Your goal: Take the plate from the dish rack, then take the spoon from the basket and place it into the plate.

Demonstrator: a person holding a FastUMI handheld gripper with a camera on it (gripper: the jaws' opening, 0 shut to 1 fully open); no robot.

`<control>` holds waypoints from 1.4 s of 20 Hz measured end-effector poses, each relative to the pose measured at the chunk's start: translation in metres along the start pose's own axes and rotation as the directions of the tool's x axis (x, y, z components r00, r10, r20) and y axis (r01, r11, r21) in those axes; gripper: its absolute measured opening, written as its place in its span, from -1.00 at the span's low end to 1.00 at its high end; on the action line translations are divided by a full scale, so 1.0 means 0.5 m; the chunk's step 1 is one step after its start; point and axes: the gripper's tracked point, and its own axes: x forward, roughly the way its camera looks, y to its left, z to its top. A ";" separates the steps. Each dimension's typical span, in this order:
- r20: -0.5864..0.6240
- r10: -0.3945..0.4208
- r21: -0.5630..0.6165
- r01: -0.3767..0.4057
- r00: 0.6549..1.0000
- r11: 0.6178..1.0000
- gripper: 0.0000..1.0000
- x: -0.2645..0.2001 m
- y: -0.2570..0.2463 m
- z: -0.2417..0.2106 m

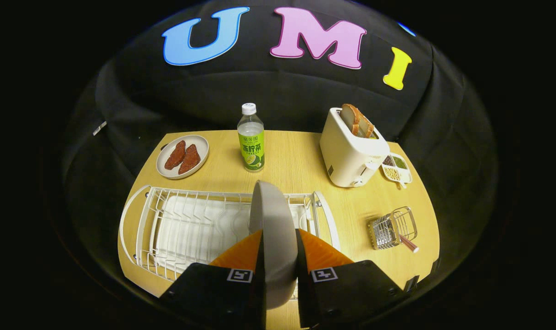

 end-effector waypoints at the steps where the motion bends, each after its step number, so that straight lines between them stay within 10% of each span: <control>1: 0.004 -0.008 -0.007 0.008 1.000 1.000 -0.38 -0.002 -0.001 0.000; 17: 0.048 -0.127 0.011 0.127 0.991 0.992 -0.39 -0.026 -0.041 0.047; 28: 0.093 0.030 0.147 -0.043 0.995 0.988 -0.51 -0.124 -0.152 0.002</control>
